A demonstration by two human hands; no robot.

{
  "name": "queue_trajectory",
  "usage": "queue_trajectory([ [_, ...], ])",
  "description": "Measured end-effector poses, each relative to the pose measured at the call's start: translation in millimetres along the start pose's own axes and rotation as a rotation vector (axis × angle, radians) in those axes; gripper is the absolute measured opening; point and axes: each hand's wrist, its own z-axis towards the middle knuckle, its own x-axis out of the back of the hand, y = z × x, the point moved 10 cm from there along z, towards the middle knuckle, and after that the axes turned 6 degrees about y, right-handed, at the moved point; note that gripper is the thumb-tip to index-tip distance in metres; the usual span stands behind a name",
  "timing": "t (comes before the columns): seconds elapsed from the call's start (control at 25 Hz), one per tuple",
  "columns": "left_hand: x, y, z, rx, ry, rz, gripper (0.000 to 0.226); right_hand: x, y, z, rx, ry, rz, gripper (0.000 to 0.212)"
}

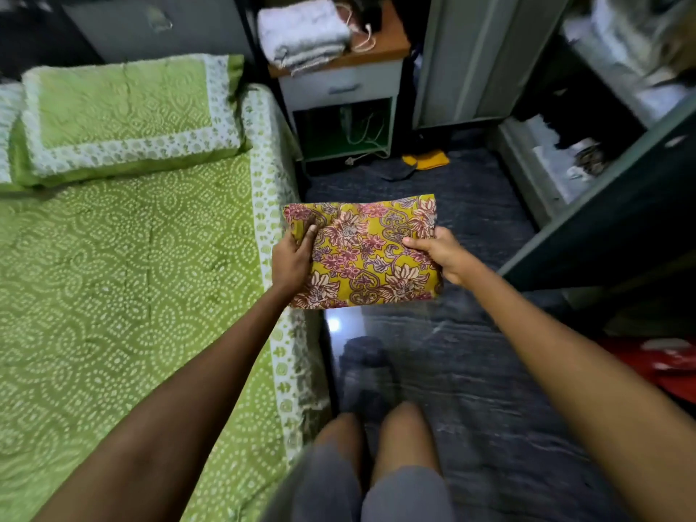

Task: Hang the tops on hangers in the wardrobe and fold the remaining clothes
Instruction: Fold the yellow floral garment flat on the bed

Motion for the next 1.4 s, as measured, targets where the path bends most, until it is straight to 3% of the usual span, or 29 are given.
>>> queue_trajectory([
  [0.24,8,171,8,-0.048,-0.065,-0.109,0.026,67,-140,-70,0.06,0.07,-0.041,0.018],
  [0.32,8,210,14,-0.084,-0.074,-0.147,0.026,84,-179,-83,0.107,0.089,-0.051,0.029],
  [0.56,-1,269,48,-0.188,-0.045,-0.098,0.025,106,-234,-80,0.196,0.13,-0.045,0.034],
  [0.68,-10,285,68,-0.205,-0.032,-0.044,0.026,111,-252,-65,0.226,0.146,-0.016,0.026],
  [1.0,-104,339,204,-0.299,-0.219,-0.132,0.025,153,-317,41,0.252,0.334,0.114,0.038],
  [1.16,-159,384,269,-0.358,-0.342,-0.171,0.017,180,-358,80,0.245,0.437,0.191,0.019],
  [1.4,-264,458,346,-0.405,-0.521,-0.211,0.014,251,-418,134,0.251,0.624,0.309,0.016],
])
